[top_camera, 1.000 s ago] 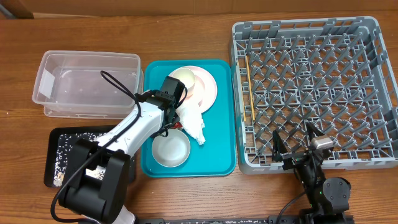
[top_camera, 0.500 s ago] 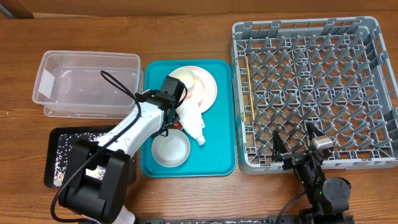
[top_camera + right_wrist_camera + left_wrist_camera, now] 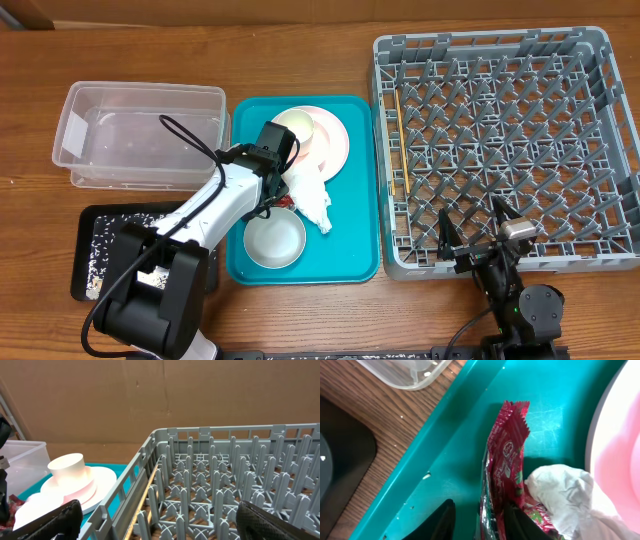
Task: Sort waste into correct bins and load items into the dishwasher
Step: 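Carry the red wrapper left and drop it into the clear bin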
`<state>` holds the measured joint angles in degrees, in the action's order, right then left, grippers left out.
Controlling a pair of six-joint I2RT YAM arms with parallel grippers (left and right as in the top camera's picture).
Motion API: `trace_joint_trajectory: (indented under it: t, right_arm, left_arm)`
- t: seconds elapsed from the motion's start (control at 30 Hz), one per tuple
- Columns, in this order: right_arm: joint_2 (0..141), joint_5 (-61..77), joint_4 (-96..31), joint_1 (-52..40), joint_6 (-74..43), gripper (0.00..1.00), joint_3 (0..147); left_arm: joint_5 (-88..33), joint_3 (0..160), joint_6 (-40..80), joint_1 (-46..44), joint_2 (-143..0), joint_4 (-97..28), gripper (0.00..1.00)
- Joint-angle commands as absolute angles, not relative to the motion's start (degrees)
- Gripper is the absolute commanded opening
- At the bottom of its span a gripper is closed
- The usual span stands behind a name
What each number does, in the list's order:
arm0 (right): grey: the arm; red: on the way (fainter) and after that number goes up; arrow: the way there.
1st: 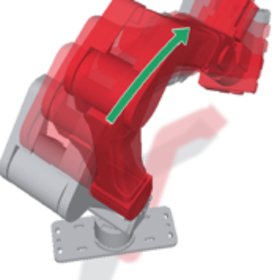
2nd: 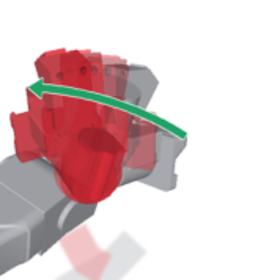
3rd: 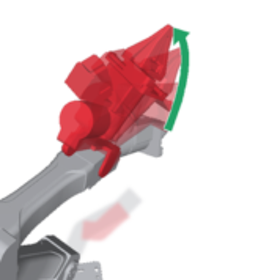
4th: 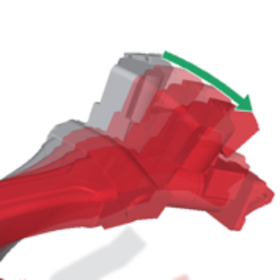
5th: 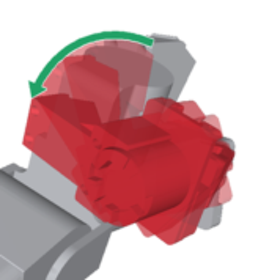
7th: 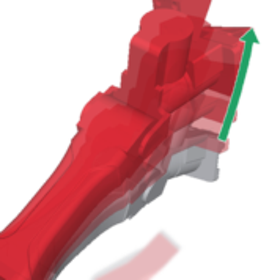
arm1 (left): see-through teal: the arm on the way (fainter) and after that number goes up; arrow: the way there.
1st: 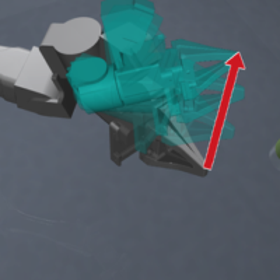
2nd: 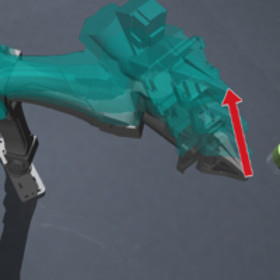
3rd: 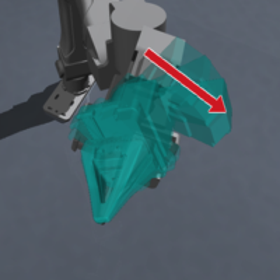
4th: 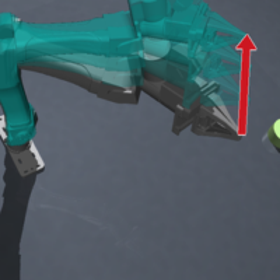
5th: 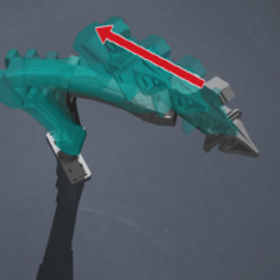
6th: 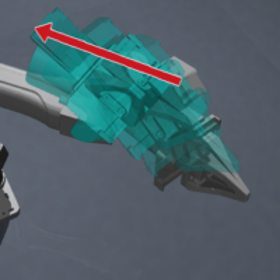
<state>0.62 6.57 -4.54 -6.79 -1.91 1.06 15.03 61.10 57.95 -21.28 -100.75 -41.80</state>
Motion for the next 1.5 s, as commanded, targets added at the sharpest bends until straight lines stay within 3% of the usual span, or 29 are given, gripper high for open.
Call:
trace_joint_trajectory:
  t: [0.0,0.23,0.4,1.1,1.47]
  right_arm:
    - [0.2,6.1,-4.2,-6.7,-2.2,1.00,0.5]
    - [0.2,6.1,-4.2,-6.7,-2.2,1.00,0.5]
    - [0.2,6.1,-4.2,-6.7,-2.2,1.00,0.5]
    - [0.2,6.1,-4.2,-6.7,-2.2,1.00,0.5]
    - [0.2,6.1,-4.2,-6.7,-2.2,1.00,0.5]
  left_arm:
    - [14.6,60.5,58.3,-21.3,-101.3,-41.3,0.31]
    - [15.2,60.5,58.3,-21.3,-102.0,-41.3,0.30]
    - [16.1,60.5,58.3,-21.2,-103.4,-41.3,0.04]
    - [29.8,67.3,55.4,-20.0,-84.6,-44.3,0.06]
    - [27.0,67.4,55.5,-5.8,-82.2,-35.8,0.04]
